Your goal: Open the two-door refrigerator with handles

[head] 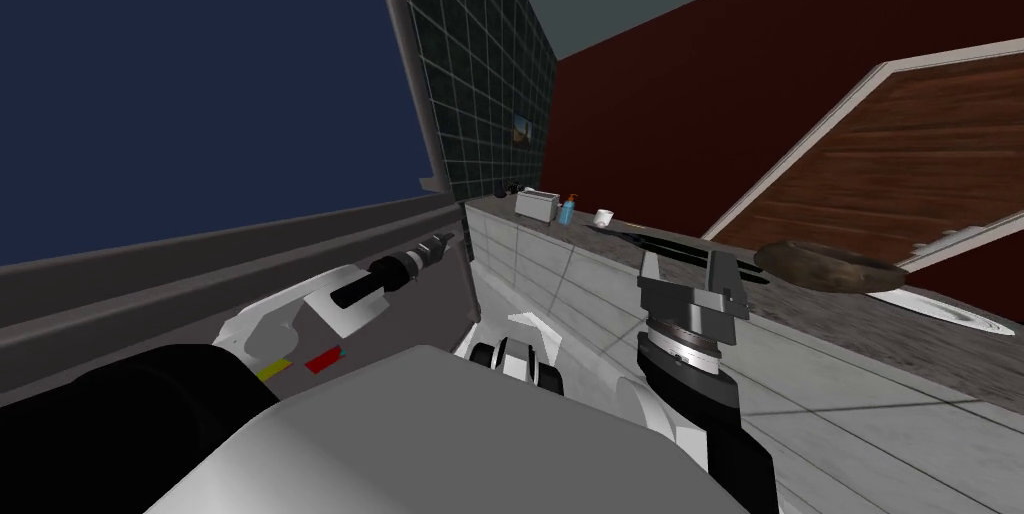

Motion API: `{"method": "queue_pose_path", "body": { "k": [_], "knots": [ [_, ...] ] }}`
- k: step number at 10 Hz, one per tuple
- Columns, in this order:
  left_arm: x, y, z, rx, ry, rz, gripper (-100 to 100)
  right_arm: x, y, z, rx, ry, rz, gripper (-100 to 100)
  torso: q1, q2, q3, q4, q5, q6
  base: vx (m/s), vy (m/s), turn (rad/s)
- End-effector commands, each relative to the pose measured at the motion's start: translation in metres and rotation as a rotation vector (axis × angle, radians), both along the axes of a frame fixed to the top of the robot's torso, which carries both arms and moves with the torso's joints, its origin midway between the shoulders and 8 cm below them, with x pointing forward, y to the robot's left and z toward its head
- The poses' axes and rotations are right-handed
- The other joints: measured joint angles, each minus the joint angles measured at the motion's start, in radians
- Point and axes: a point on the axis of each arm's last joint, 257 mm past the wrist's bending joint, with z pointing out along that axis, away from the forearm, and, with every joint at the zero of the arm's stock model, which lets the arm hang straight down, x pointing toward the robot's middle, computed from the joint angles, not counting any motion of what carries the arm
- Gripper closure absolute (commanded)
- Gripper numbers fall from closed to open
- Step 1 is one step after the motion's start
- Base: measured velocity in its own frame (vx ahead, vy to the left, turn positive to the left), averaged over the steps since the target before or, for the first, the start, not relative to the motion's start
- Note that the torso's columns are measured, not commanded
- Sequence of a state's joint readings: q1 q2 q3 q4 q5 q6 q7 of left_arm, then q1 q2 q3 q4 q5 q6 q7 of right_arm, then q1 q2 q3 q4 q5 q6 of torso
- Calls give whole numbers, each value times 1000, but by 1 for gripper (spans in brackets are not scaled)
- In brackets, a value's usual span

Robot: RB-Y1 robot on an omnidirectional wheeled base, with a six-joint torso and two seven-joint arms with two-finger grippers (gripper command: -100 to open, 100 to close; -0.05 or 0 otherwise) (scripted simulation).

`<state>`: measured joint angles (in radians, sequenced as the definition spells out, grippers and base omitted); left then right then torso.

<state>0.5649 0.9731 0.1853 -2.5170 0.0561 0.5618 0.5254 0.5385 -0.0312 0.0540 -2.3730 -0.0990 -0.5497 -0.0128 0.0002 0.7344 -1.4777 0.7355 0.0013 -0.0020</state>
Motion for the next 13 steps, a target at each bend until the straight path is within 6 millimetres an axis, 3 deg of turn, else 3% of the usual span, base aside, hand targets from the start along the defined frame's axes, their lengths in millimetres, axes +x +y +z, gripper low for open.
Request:
{"method": "queue_pose_path", "body": {
  "k": [1,3,4,5,7,8,9,11,13],
  "knots": [
    [7,-5,-2,3,-12,-53,100,0,0,0,0,0,0,0,1,1,1,-1,1,0,-41,-86,57],
    [7,-12,3,-3,-29,-78,100,0,0,0,0,0,0,0,2,-1,-1,1,0,6,-24,-14,-14],
    [15,-11,-4,-6,-16,-103,100,0,0,0,0,0,0,0,1,-2,-2,1,-1,6,-39,-109,280],
    [18,-10,-5,9,-17,-120,100,0,0,0,0,0,0,0,-4,1,1,-1,-1,0,-58,-161,197],
    [16,-23,3,-3,-48,-169,100,0,0,0,0,0,0,0,1,-1,0,-1,0,6,-39,-58,19],
    [24,-17,-7,-5,-25,-180,100,0,0,0,0,0,0,0,2,-4,-3,0,-1,7,-54,-113,273],
    [25,-18,-6,11,-28,-205,100,0,0,0,0,0,0,0,-1,-1,-1,-1,0,0,-59,-151,197],
    [23,-32,2,-3,-58,-258,100,0,0,0,0,0,0,0,1,-2,-1,-2,0,7,-32,-57,11],
    [31,-26,-7,14,-33,-291,100,0,0,0,0,0,0,0,-3,-2,-1,-2,-1,3,-64,-128,214]
  ]
}}
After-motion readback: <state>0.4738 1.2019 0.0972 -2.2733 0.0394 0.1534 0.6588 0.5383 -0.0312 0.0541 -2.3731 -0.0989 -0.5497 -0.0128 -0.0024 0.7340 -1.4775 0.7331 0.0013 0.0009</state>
